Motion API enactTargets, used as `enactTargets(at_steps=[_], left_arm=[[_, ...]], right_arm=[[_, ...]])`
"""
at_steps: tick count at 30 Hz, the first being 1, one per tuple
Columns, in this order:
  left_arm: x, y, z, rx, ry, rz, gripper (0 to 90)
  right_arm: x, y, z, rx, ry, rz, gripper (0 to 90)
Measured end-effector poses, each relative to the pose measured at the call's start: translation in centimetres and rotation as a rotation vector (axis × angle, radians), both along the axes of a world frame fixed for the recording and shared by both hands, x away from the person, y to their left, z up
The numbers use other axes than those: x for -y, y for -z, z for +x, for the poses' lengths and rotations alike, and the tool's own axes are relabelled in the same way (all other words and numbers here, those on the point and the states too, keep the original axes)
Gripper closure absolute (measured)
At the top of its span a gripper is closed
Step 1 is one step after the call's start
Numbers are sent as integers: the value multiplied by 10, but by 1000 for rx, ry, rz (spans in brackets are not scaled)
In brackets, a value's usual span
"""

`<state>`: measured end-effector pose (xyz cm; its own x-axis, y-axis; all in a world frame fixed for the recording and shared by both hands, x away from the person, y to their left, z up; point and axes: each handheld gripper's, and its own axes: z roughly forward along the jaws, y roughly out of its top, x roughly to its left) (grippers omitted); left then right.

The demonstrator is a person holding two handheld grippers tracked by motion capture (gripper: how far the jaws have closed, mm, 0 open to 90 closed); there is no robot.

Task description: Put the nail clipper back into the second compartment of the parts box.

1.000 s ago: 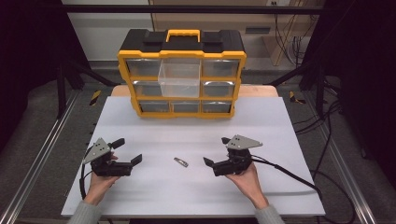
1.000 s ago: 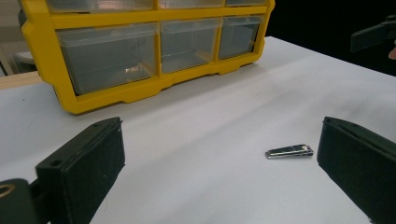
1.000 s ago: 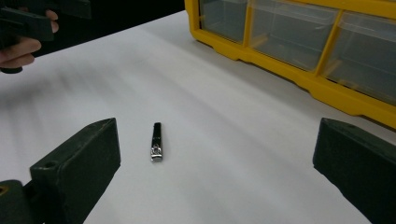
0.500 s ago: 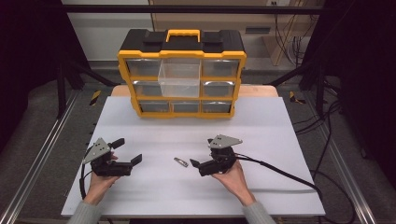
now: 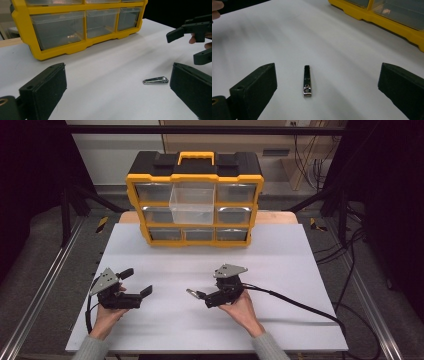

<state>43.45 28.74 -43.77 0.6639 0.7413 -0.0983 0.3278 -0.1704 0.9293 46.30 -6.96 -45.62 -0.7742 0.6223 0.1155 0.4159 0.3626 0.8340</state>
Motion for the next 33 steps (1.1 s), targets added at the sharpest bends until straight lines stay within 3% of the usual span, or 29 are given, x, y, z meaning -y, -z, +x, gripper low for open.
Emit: enactTargets(at_steps=[15,17,22,33], left_arm=[[1,0,0,-2,-1,5,10],[1,1,0,-4,-1,6,10],[1,1,0,-5,-1,10,10],[1,1,0,-6,-3,11,12]], right_arm=[[-21,12,4,-27,-41,-97,57],[-25,14,5,-31,-55,-130,79],[-28,18,7,-64,-65,-146,141],[-36,24,12,-107,-101,-198,386]])
